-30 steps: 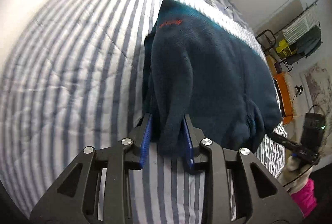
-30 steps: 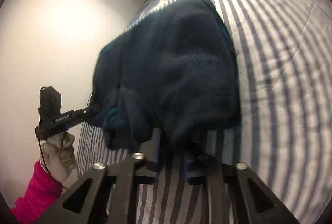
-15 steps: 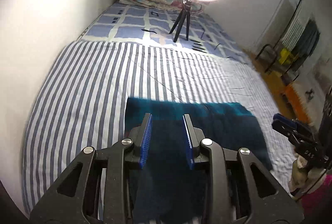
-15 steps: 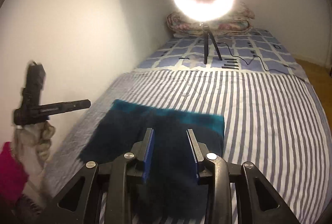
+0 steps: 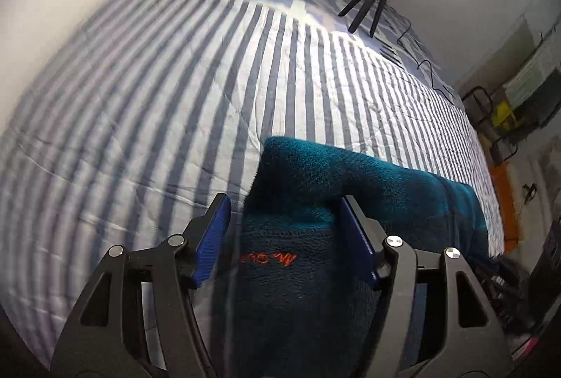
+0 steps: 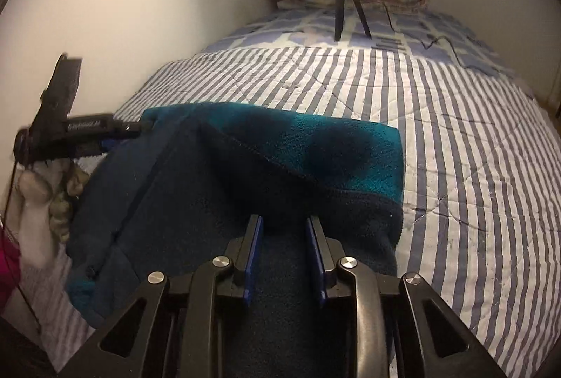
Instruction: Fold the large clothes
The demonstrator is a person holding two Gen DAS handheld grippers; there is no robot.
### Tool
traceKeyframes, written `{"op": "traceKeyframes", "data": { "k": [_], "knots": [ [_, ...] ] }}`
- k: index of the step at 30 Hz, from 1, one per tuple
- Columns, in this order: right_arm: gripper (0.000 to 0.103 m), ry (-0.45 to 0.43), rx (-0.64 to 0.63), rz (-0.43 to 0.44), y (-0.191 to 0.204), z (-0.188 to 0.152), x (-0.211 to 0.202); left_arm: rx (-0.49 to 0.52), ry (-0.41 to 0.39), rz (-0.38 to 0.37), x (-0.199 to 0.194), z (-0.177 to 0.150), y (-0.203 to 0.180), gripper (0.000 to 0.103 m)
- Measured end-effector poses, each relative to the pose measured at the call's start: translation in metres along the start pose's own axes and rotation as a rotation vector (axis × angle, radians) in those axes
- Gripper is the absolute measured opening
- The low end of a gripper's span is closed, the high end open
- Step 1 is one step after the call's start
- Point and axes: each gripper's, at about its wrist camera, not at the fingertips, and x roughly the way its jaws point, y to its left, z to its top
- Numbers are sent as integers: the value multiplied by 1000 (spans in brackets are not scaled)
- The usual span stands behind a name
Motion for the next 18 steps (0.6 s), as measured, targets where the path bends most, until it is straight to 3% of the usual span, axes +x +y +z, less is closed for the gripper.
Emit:
{"op": "traceKeyframes", "data": {
  "k": [2,6,9,15,16,18],
  "knots": [
    [24,-8,-17,-8,3,2,-19,52,-40,29,-23,1,-9,62],
    [25,-44,-14,53,3,-13,-51,200,-72,-17,-70,-22,-34,62],
    [25,-32,-7,99,4,-35,-66,249,-57,-48,-90,-54,-46,62],
    [25,34,54,97,-6,-74,-50,277,53,8,-54,-100,-39,56],
    [25,45,50,87,-6,-83,-43,311,69,26,-41,-111,-35,56],
    [25,55,5,64,-1,-86,-42,415,26,56,-40,-123,-40,56]
  ]
}}
